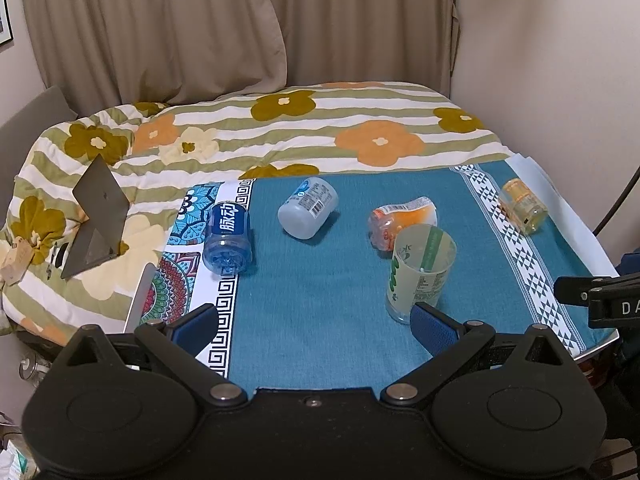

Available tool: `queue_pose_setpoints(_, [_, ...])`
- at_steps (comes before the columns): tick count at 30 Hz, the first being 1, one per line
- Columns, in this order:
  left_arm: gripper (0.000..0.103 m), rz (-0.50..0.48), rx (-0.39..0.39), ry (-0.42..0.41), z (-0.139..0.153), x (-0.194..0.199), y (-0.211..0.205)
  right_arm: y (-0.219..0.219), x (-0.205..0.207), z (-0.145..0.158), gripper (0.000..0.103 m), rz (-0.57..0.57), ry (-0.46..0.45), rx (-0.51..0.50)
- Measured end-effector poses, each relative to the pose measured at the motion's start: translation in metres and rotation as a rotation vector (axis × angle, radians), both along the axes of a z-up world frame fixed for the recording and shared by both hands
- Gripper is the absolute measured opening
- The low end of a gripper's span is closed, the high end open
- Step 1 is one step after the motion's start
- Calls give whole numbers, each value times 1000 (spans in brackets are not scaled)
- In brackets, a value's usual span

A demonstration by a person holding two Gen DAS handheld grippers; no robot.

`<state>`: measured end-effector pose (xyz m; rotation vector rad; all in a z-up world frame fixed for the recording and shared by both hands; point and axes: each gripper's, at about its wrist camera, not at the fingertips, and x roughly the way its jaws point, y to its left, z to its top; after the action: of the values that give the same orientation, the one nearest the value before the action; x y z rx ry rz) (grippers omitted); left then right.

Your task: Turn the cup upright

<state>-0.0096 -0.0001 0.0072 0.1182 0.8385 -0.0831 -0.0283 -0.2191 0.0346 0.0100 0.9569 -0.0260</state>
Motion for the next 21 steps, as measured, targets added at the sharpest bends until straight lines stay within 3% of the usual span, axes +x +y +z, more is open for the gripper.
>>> queue_pose_setpoints(21, [103,-3,21,-17,0,2,3,2,1,0,103,-3,0,2])
